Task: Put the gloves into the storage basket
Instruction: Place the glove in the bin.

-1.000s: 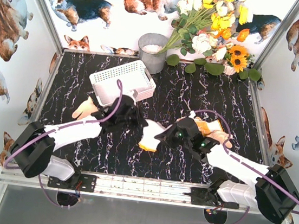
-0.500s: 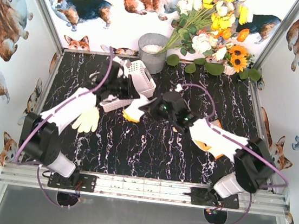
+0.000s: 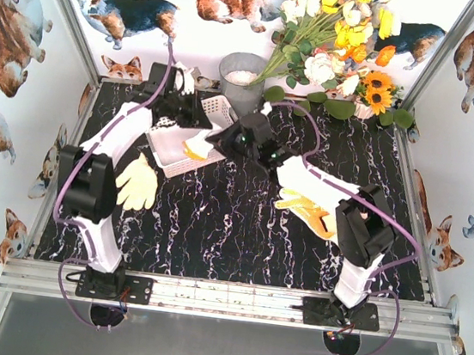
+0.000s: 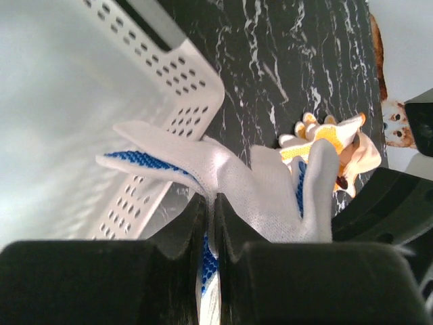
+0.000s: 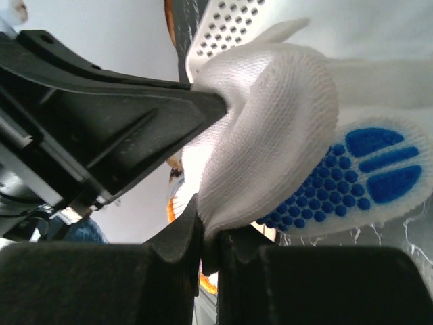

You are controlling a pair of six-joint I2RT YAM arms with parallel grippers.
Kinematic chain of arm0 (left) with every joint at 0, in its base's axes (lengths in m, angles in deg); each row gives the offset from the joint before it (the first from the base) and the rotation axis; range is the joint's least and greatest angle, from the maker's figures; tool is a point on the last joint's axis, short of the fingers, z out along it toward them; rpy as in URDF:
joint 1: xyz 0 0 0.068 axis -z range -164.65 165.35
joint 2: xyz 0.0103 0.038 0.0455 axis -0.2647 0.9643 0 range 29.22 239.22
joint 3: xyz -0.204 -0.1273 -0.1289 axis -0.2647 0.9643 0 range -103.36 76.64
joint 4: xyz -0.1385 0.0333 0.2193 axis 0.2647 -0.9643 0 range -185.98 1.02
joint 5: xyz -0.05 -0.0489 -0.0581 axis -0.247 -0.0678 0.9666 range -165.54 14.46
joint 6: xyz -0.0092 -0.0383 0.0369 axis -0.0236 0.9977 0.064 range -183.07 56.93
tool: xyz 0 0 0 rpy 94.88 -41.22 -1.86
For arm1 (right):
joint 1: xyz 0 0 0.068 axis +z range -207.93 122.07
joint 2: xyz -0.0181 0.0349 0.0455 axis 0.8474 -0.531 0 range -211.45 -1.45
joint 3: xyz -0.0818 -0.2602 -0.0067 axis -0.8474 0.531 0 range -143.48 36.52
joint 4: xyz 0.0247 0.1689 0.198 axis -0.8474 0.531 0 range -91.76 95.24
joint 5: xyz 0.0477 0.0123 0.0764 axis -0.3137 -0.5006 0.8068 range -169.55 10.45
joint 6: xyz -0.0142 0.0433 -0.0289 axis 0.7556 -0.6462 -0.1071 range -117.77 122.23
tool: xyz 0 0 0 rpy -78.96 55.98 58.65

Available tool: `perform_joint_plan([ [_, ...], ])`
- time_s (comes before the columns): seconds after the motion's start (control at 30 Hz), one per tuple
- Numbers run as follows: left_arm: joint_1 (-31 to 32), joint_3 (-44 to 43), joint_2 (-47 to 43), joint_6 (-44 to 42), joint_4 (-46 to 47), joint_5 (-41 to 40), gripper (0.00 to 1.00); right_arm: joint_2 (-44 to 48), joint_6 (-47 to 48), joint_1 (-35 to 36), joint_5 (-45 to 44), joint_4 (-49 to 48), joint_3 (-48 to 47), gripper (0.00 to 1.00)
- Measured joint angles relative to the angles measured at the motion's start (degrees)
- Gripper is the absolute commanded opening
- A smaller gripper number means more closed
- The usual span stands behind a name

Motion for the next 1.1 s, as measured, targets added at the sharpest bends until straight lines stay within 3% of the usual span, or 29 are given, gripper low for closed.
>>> perform_joint_plan([
  [0.23, -0.11, -10.67, 8.13, -0.72, 1.09, 3.56, 0.0, -2.69, 4.07, -3.3, -0.52, 2.14, -8.26, 0.0],
  [0.73, 0.04, -24.09, 23.21, 4.09, 12.28, 7.89, 0.0, -8.04, 12.13, -8.9, -1.68, 4.04, -13.46, 0.0],
  [1.1, 0.39, -27.74, 27.89, 4.59, 12.96, 7.21, 0.0, -13.4, 12.87, -9.64, -1.25, 3.93, -17.03, 0.0],
])
